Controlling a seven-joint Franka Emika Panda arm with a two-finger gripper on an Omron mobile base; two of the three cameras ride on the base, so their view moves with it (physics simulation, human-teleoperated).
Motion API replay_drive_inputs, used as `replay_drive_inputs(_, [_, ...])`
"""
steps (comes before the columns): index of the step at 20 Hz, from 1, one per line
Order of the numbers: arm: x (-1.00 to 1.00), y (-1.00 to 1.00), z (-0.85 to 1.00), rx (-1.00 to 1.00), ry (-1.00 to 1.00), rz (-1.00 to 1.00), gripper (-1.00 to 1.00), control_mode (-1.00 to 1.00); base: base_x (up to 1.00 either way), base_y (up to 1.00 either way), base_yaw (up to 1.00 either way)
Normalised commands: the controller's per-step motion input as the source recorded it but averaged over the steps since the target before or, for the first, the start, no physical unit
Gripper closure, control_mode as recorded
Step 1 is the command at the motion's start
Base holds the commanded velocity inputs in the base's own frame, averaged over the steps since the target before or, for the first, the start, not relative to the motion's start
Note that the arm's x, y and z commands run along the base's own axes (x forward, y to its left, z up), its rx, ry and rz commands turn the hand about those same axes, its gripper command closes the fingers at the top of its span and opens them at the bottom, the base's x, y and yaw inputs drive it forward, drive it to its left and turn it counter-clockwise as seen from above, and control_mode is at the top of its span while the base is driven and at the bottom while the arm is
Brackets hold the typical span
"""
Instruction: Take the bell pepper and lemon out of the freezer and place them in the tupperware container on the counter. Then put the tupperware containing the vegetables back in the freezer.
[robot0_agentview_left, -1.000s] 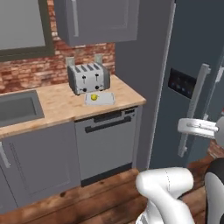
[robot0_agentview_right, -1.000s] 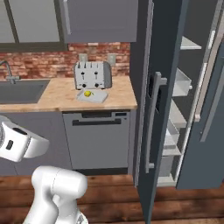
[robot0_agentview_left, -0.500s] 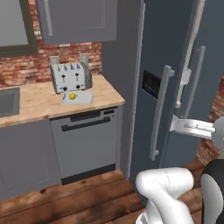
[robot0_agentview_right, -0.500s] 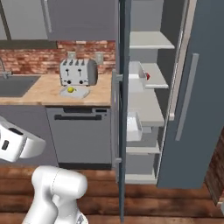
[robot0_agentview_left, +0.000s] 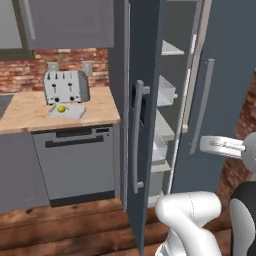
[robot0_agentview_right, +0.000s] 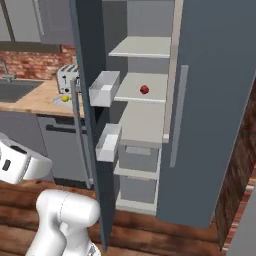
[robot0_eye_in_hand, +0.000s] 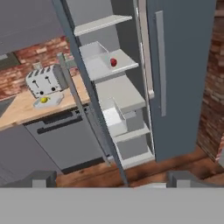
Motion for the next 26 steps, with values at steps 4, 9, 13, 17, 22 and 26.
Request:
replay_drive_inputs(4, [0.00, 0.00, 0.00, 0.00, 0.00, 0.00, -1.00, 1.00, -0.05, -1.00, 0.27])
replay_drive_inputs(9, [0.00, 0.00, 0.00, 0.00, 0.00, 0.00, -1.00, 1.00, 0.10, -0.92, 0.16])
replay_drive_inputs(13, [0.00, 0.00, 0.00, 0.00, 0.00, 0.00, -1.00, 1.00, 0.57, -0.24, 0.01])
replay_drive_inputs(17, [0.00, 0.00, 0.00, 0.00, 0.00, 0.00, -1.00, 1.00, 0.71, 0.05, -0.11])
replay_drive_inputs(22, [0.00, 0.00, 0.00, 0.00, 0.00, 0.00, -1.00, 1.00, 0.69, 0.10, -0.15])
replay_drive_inputs(26, [0.00, 0.00, 0.00, 0.00, 0.00, 0.00, -1.00, 1.00, 0.42, -0.18, -0.02])
